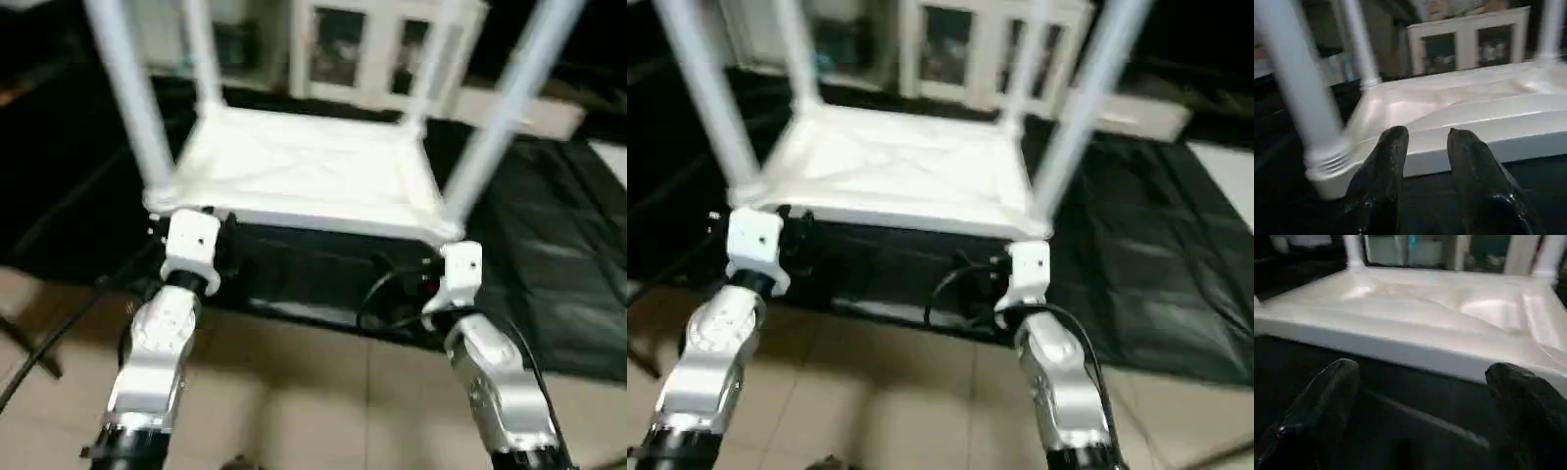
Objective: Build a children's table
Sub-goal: Rotate leg to tighten
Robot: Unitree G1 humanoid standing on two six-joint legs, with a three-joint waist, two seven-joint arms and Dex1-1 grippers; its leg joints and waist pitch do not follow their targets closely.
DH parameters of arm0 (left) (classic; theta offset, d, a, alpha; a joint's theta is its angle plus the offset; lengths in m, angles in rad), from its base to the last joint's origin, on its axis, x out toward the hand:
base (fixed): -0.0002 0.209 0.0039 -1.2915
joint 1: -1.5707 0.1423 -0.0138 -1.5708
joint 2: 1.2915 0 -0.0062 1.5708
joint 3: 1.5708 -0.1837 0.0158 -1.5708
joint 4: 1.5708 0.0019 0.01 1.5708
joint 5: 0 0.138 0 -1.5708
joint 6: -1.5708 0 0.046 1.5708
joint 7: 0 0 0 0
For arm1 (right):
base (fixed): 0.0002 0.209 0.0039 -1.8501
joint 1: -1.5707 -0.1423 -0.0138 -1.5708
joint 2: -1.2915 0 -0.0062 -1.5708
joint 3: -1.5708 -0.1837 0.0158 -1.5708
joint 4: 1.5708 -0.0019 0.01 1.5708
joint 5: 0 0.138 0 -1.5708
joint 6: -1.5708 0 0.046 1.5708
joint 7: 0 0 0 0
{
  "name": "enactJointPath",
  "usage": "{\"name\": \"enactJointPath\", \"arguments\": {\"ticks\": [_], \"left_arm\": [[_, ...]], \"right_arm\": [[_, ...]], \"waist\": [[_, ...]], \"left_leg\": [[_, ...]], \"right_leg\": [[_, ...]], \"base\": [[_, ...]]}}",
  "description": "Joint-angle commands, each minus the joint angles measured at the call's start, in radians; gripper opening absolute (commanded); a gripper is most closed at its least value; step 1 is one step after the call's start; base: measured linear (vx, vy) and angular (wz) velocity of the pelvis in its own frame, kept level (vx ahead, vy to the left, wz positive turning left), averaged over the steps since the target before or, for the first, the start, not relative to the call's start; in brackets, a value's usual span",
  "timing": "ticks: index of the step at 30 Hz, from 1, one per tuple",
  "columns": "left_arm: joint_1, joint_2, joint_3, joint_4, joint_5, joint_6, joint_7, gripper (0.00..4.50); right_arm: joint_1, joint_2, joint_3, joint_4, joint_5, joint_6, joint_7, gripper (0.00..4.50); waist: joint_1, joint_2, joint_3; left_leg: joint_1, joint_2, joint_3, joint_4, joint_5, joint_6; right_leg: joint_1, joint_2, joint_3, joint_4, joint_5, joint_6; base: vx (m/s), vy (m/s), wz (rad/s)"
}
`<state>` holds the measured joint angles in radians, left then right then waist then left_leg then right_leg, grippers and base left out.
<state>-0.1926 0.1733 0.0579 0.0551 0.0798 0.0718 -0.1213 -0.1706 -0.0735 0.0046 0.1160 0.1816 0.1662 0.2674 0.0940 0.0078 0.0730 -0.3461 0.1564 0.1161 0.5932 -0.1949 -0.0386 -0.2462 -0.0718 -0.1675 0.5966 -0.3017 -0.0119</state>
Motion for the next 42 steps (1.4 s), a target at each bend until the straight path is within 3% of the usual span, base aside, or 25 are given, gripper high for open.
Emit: {"name": "enactJointPath", "arguments": {"ticks": [1, 3, 4, 6, 7, 8, 9, 10, 11, 12, 13, 14, 15, 16, 17, 18, 19, 20, 21, 22, 24, 26, 28, 31, 42], "left_arm": [[-0.002, -0.008, -0.021, -0.020, -0.012, 0.013, -0.009, 1.62], [0.004, -0.008, -0.025, -0.020, -0.013, 0.008, -0.011, 1.62], [0.004, -0.009, -0.026, -0.017, -0.014, 0.005, -0.009, 1.62], [-0.002, -0.011, -0.025, -0.010, -0.017, -0.001, -0.009, 1.62], [-0.011, -0.013, -0.024, -0.001, -0.018, -0.004, -0.009, 1.62], [-0.015, -0.014, -0.023, 0.003, -0.018, -0.004, -0.008, 1.62], [-0.019, -0.016, -0.022, 0.005, -0.019, -0.002, -0.009, 1.62], [-0.020, -0.019, -0.024, 0.005, -0.019, -0.001, -0.009, 1.62], [-0.020, -0.019, -0.026, 0.004, -0.018, 0.000, -0.009, 1.62], [-0.015, -0.020, -0.028, 0.003, -0.018, -0.003, -0.009, 1.62], [-0.009, -0.022, -0.025, 0.003, -0.021, -0.015, -0.009, 1.62], [-0.009, -0.022, -0.025, 0.003, -0.021, -0.016, -0.009, 1.62], [-0.006, -0.023, -0.022, 0.004, -0.023, -0.023, -0.008, 1.62], [0.002, -0.028, -0.005, -0.006, -0.066, -0.041, -0.030, 1.62], [0.014, -0.030, 0.011, -0.019, -0.117, -0.051, -0.064, 1.62], [0.018, -0.029, 0.015, -0.024, -0.134, -0.053, -0.078, 1.62], [0.025, -0.028, 0.022, -0.032, -0.163, -0.057, -0.100, 1.62], [0.055, -0.017, 0.049, -0.060, -0.239, -0.098, -0.166, 1.93], [0.074, -0.007, 0.072, -0.078, -0.283, -0.115, -0.202, 1.93], [0.098, 0.013, 0.102, -0.098, -0.326, -0.139, -0.246, 1.98], [0.112, 0.032, 0.122, -0.111, -0.353, -0.138, -0.280, 2.12], [0.128, 0.075, 0.153, -0.120, -0.391, -0.130, -0.342, 2.34], [0.127, 0.088, 0.165, -0.115, -0.400, -0.134, -0.355, 2.39], [0.112, 0.131, 0.226, -0.082, -0.441, -0.155, -0.379, 2.76], [0.039, 0.287, 0.319, 0.052, -0.420, -0.144, -0.391, 3.64]], "right_arm": [[-0.007, -0.024, -0.028, -0.015, 0.010, 0.012, -0.001, 4.50], [-0.010, -0.033, -0.031, -0.007, 0.008, 0.003, 0.003, 4.50], [-0.011, -0.038, -0.032, 0.001, 0.001, -0.004, 0.003, 4.50], [-0.017, -0.036, -0.039, 0.006, 0.003, -0.006, -0.002, 4.50], [-0.024, -0.035, -0.040, 0.010, 0.002, -0.007, -0.005, 4.50], [-0.027, -0.035, -0.038, 0.012, -0.001, -0.008, -0.005, 4.50], [-0.030, -0.037, -0.034, 0.013, -0.006, -0.008, -0.003, 4.50], [-0.033, -0.039, -0.031, 0.008, -0.006, -0.005, 0.002, 4.50], [-0.033, -0.040, -0.029, 0.004, -0.004, -0.003, 0.004, 4.50], [-0.029, -0.045, -0.024, 0.000, -0.002, -0.002, 0.015, 4.50], [-0.018, -0.054, -0.014, -0.005, 0.004, -0.004, 0.036, 4.50], [-0.017, -0.054, -0.014, -0.005, 0.004, -0.004, 0.037, 4.50], [-0.012, -0.057, -0.009, -0.007, 0.007, -0.007, 0.047, 4.50], [-0.002, -0.061, -0.004, -0.012, 0.007, -0.009, 0.059, 4.50], [0.008, -0.063, -0.001, -0.018, 0.012, -0.006, 0.071, 4.50], [0.011, -0.063, -0.001, -0.020, 0.014, -0.005, 0.075, 4.50], [0.015, -0.063, -0.002, -0.023, 0.017, -0.003, 0.081, 4.50], [0.023, -0.064, -0.006, -0.028, 0.026, -0.003, 0.093, 4.50], [0.025, -0.063, -0.011, -0.032, 0.036, -0.002, 0.099, 4.50], [0.026, -0.065, -0.013, -0.035, 0.047, -0.005, 0.108, 4.50], [0.026, -0.069, -0.014, -0.037, 0.058, -0.003, 0.122, 4.50], [0.022, -0.081, -0.006, -0.039, 0.063, -0.011, 0.150, 4.50], [0.020, -0.083, -0.007, -0.040, 0.069, -0.010, 0.155, 4.50], [0.012, -0.089, -0.008, -0.041, 0.075, -0.009, 0.174, 4.50], [0.017, -0.128, 0.020, -0.055, 0.082, 0.013, 0.251, 4.50]], "waist": [[-0.030, 0.015, -0.045], [-0.026, -0.014, -0.046], [0.009, -0.042, -0.062], [0.046, -0.048, -0.076], [0.052, -0.043, -0.083], [0.045, -0.018, -0.099], [0.004, 0.009, -0.106], [-0.031, 0.015, -0.105], [-0.056, 0.004, -0.132], [-0.048, 0.005, -0.128], [-0.044, -0.019, -0.108], [-0.044, -0.019, -0.108], [-0.040, -0.062, -0.086], [-0.039, -0.087, -0.082], [0.012, -0.125, -0.086], [0.017, -0.116, -0.091], [0.009, -0.117, -0.085], [0.003, -0.100, -0.078], [-0.002, -0.070, -0.085], [-0.024, -0.037, -0.097], [-0.035, -0.044, -0.101], [-0.031, -0.048, -0.087], [-0.016, -0.052, -0.069], [-0.001, -0.055, -0.049], [0.002, -0.049, -0.068]], "left_leg": [[0.091, 0.131, -0.093, -0.178, -0.971, -0.082], [0.097, 0.100, -0.072, -0.153, -0.879, -0.015], [-0.020, 0.023, 0.008, -0.057, -0.463, 0.052], [-0.064, 0.028, 0.010, 0.032, -0.186, 0.119], [-0.098, 0.026, 0.002, 0.037, -0.057, 0.145], [-0.072, 0.035, 0.004, -0.019, 0.060, 0.146], [0.050, 0.063, -0.056, -0.046, 0.207, 0.263], [0.146, 0.122, -0.126, -0.058, 0.193, 0.380], [0.209, 0.173, -0.194, -0.035, 0.355, 0.553], [0.200, 0.156, -0.189, -0.018, 0.467, 0.574], [0.140, 0.104, -0.146, -0.045, 0.515, 0.530], [0.140, 0.104, -0.146, -0.045, 0.515, 0.530], [0.097, 0.034, -0.057, -0.057, 0.217, 0.423], [0.085, -0.005, -0.029, -0.050, 0.068, 0.366], [-0.018, -0.091, -0.005, 0.085, -0.156, 0.244], [-0.027, -0.068, -0.031, 0.103, -0.133, 0.183], [-0.047, -0.046, -0.050, 0.099, -0.008, 0.076], [-0.045, -0.015, -0.062, 0.055, 0.127, 0.007], [-0.036, 0.013, -0.054, -0.031, 0.274, -0.013], [-0.008, 0.047, -0.070, -0.014, 0.485, 0.020], [0.023, 0.049, -0.073, 0.000, 0.563, 0.020], [0.010, 0.041, -0.053, -0.021, 0.341, 0.011], [0.006, 0.059, -0.035, -0.057, -0.086, -0.014], [0.032, 0.071, -0.010, -0.083, -0.437, -0.057], [0.011, 0.073, 0.003, -0.081, -0.208, -0.044]], "right_leg": [[-0.058, -0.022, 0.067, 0.025, -0.138, -0.058], [-0.075, -0.067, 0.109, -0.037, -0.179, -0.065], [0.049, -0.155, 0.180, -0.126, -0.257, -0.095], [0.087, -0.213, 0.216, -0.153, -0.304, -0.100], [0.103, -0.173, 0.192, -0.138, -0.225, -0.092], [0.088, -0.083, 0.123, -0.098, -0.055, -0.061], [-0.002, 0.023, 0.058, 0.005, 0.098, 0.000], [-0.110, 0.026, 0.053, 0.071, -0.016, 0.019], [-0.188, -0.003, 0.073, 0.139, -0.145, 0.072], [-0.213, -0.006, 0.082, 0.152, -0.132, 0.097], [-0.221, -0.009, 0.103, 0.158, 0.004, 0.135], [-0.221, -0.009, 0.103, 0.158, 0.004, 0.135], [-0.198, -0.026, 0.142, 0.047, 0.197, 0.029], [-0.164, -0.041, 0.168, -0.009, 0.208, 0.011], [-0.024, -0.164, 0.310, -0.092, -0.049, 0.008], [-0.012, -0.201, 0.323, -0.088, -0.046, -0.056], [0.001, -0.179, 0.275, -0.050, 0.161, -0.120], [-0.019, -0.166, 0.236, -0.026, 0.445, -0.180], [-0.045, -0.086, 0.173, 0.012, 0.601, -0.186], [-0.087, -0.025, 0.154, 0.041, 0.625, -0.180], [-0.106, -0.025, 0.151, 0.031, 0.517, -0.180], [-0.090, -0.051, 0.162, -0.001, 0.357, -0.188], [-0.083, -0.076, 0.173, -0.024, 0.127, -0.209], [-0.111, -0.089, 0.182, -0.065, -0.283, -0.161], [-0.097, -0.082, 0.177, -0.029, 0.051, -0.172]], "base": [[0.098, 0.054, 0.01], [0.111, -0.012, 0.03], [0.115, -0.034, 0.02], [0.164, -0.015, 0.01], [0.177, -0.004, 0.01], [0.185, 0.025, 0.02], [0.237, 0.050, 0.05], [0.237, 0.050, 0.05], [0.232, 0.008, -0.13], [0.115, -0.050, -0.35], [0.115, -0.050, -0.35], [0.054, -0.061, -0.29], [0.106, -0.054, -0.08], [0.106, -0.054, -0.08], [0.135, -0.052, 0.08], [0.064, -0.025, 0.07], [0.119, -0.038, -0.02], [0.091, -0.010, -0.18], [0.081, -0.008, -0.17], [0.000, 0.000, 0.00], [0.000, 0.000, 0.00], [0.000, 0.000, 0.00], [0.000, 0.000, 0.00], [-0.062, 0.008, 0.09], [-0.005, 0.000, 0.01]]}}
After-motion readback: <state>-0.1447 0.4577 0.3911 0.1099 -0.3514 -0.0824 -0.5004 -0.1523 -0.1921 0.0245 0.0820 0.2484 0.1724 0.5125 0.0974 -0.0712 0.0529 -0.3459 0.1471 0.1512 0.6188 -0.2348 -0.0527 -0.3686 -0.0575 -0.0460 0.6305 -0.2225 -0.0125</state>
